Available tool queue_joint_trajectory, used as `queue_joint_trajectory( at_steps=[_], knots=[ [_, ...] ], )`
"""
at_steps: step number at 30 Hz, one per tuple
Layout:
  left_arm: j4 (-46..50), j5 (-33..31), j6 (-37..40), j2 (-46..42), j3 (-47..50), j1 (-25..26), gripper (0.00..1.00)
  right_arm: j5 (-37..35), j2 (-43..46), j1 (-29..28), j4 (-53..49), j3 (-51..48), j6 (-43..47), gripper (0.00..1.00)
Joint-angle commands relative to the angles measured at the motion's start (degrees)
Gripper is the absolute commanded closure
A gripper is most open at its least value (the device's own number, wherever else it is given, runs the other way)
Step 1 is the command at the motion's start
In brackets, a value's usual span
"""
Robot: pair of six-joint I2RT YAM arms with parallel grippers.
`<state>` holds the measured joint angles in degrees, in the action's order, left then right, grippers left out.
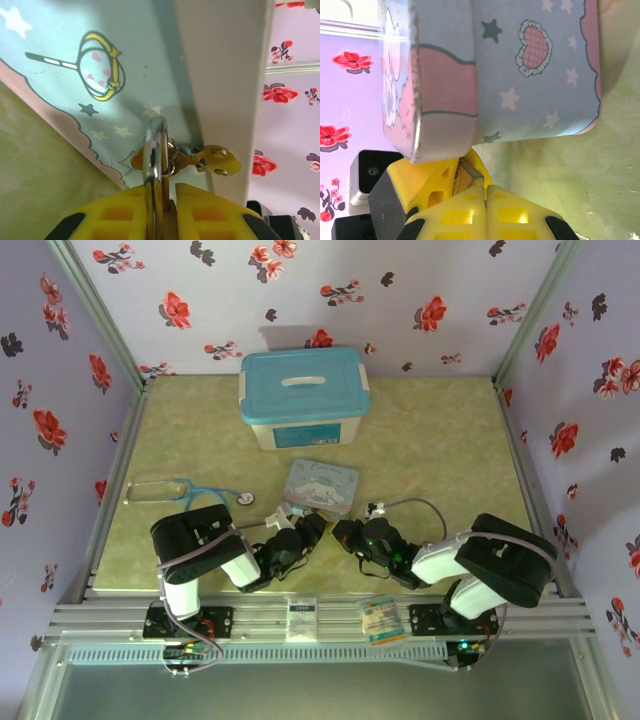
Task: Unlock the padlock with the key
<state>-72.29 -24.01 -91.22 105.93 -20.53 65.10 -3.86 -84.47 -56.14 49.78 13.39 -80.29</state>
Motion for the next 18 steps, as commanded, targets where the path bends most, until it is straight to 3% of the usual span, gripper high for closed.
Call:
queue_joint_trajectory(
  at_steps=[1, 6, 7, 12, 18],
  knots=[
    [-3.21, 1.48, 0.26, 0.68, -2.49, 1.17, 1.0, 4.45, 0.24, -0.99, 3.49, 1.21, -1.51, 1.0],
    [-3.21, 1.59, 0.34, 0.05, -2.56, 1.28, 1.0, 8.94, -13.03, 1.13, 29.03, -1.77, -14.92, 0.98],
    [-3.21, 1.57, 0.34, -0.09, -2.58, 1.25, 1.0, 10.71, -15.0, 1.38, 29.73, -0.93, -18.6, 0.97],
    [-3.12, 1.67, 0.51, 0.13, -2.62, 1.25, 1.0, 9.5, -12.44, 0.86, 26.81, -0.86, -13.48, 0.88],
    [-3.12, 1.35, 1.08, 0.49, -2.58, 1.26, 1.0, 11.27, -13.41, 2.59, 25.72, -2.98, -12.13, 0.67]
  ],
)
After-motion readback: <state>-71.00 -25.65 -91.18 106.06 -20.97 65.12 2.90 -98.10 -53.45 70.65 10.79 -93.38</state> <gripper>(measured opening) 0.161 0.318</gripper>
